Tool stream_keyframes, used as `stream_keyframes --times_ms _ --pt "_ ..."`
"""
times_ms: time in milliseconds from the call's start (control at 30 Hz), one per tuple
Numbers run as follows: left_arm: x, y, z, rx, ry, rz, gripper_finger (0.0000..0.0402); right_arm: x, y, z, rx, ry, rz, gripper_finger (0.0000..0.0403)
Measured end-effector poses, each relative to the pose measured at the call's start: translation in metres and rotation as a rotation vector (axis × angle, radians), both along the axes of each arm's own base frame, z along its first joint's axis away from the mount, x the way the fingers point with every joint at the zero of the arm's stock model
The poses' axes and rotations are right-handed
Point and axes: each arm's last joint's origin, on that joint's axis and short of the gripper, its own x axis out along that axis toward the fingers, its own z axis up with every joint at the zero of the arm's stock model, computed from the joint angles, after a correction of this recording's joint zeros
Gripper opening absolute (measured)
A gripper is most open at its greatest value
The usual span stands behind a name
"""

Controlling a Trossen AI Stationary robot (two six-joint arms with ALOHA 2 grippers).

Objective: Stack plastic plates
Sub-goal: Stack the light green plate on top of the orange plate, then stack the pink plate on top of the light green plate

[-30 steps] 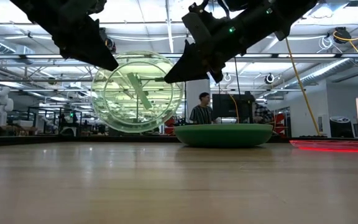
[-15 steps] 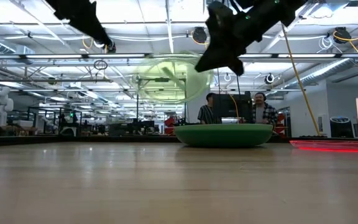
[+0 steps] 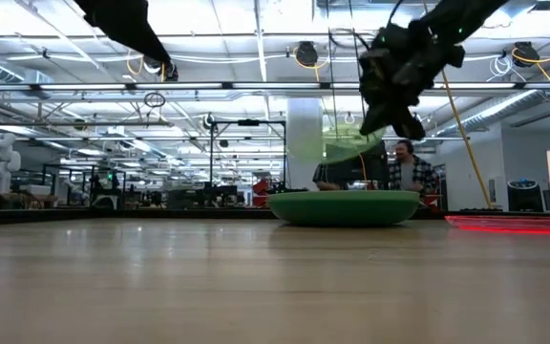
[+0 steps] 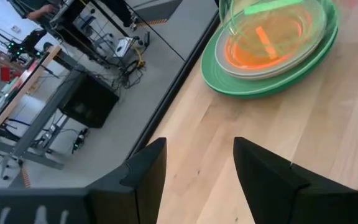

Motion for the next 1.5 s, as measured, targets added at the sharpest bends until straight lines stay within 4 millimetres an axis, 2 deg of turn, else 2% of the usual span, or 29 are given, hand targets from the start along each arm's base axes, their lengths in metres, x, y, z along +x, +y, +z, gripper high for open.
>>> stream_keyframes --times_ms 200,333,500,800,967,1200,1333,1500 --pt "-0.002 0.001 -0.001 0.0 0.011 0.013 0.0193 -0.03 -0.037 -0.017 0.043 0.088 -0.109 0.0011" --pt "-0.003 0.001 -0.002 0.003 0.021 0.014 0.0193 -0.034 -0.051 -0.031 0.062 0.122 -0.134 0.0011" --pt "-0.003 0.002 -0.002 0.004 0.023 0.014 0.0193 -0.03 -0.059 -0.044 0.094 0.127 -0.129 0.0032" --pt "-0.003 0.003 -0.002 0.033 0.061 -0.003 0.0193 -0.032 -0.059 -0.042 0.12 0.133 -0.163 0.0122" --pt "-0.001 0.008 -0.002 0.039 0.07 0.011 0.0193 -0.037 -0.054 -0.027 0.112 0.098 -0.202 0.0149" --pt "-0.001 0.009 -0.002 0.046 0.083 0.012 0.0193 -0.048 -0.036 0.005 0.066 0.029 -0.268 0.0147" --pt "-0.001 0.009 -0.002 0.057 0.099 0.002 0.0193 -0.056 -0.013 0.023 0.051 0.032 -0.263 0.0146" --pt "-0.001 0.009 -0.002 0.062 0.107 -0.003 0.0193 -0.061 0.028 0.029 0.022 0.206 -0.251 0.0146"
